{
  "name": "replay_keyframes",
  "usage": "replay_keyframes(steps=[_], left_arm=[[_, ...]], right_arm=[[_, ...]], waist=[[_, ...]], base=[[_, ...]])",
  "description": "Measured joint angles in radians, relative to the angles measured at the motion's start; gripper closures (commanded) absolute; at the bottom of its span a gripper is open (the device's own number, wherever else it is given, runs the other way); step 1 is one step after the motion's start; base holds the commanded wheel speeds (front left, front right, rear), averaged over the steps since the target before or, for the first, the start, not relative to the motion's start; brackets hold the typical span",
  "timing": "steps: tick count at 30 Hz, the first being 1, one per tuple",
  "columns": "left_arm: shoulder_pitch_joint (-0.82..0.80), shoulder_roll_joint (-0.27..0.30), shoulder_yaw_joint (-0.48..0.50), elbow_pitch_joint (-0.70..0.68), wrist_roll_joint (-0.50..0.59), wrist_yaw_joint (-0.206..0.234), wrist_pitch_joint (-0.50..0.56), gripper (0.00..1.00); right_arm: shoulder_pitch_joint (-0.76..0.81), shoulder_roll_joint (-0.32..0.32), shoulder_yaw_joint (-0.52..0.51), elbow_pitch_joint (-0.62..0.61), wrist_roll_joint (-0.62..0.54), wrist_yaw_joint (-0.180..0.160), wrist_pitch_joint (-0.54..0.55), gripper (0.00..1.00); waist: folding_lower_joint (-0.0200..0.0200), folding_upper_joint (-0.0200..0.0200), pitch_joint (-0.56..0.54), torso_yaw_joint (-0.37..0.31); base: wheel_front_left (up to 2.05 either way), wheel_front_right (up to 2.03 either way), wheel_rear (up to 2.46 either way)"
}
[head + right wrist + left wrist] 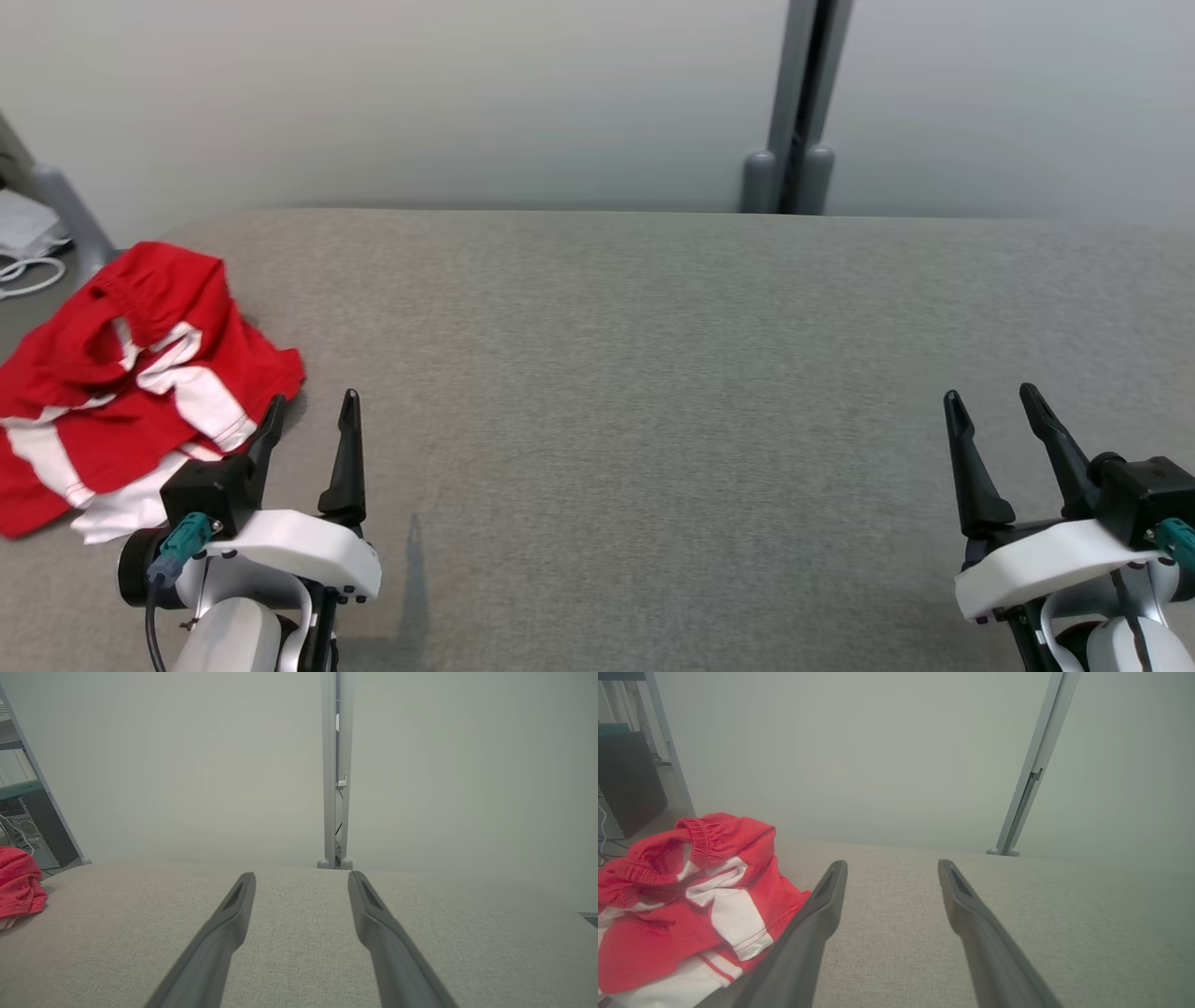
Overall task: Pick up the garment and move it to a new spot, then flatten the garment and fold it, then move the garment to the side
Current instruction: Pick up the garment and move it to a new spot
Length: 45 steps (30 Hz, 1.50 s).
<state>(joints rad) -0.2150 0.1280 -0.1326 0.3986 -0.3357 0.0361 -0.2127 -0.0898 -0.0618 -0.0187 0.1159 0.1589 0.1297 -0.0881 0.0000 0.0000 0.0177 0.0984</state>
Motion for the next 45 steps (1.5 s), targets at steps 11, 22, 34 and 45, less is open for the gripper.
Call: replay_keyframes(steps=[11, 22, 34, 45], left_arm=[[0.001, 0.008, 0.028, -0.003, -0.019, 0.013, -0.025, 0.00], [0.007, 0.011, 0.051, -0.007, -0.038, 0.019, -0.035, 0.00], [0.012, 0.015, 0.055, -0.006, -0.053, 0.022, -0.039, 0.00], [0.012, 0.027, 0.052, -0.005, -0.053, 0.027, -0.040, 0.00]], right_arm=[[-0.022, -0.006, 0.055, -0.011, 0.011, 0.000, 0.003, 0.00], [-0.030, -0.007, 0.101, -0.013, 0.019, 0.000, 0.003, 0.00], [-0.035, -0.003, 0.110, 0.004, 0.020, 0.000, -0.002, 0.00], [-0.035, -0.003, 0.113, 0.014, 0.021, 0.000, -0.018, 0.00]], waist=[[0.0000, 0.0000, 0.005, 0.143], [0.0000, 0.0000, 0.006, 0.294], [0.0000, 0.0000, 0.006, 0.343], [0.0001, 0.0000, -0.011, 0.340]], base=[[0.00, 0.00, 0.00], [0.00, 0.00, 0.00], [0.00, 0.00, 0.00], [0.00, 0.00, 0.00]])
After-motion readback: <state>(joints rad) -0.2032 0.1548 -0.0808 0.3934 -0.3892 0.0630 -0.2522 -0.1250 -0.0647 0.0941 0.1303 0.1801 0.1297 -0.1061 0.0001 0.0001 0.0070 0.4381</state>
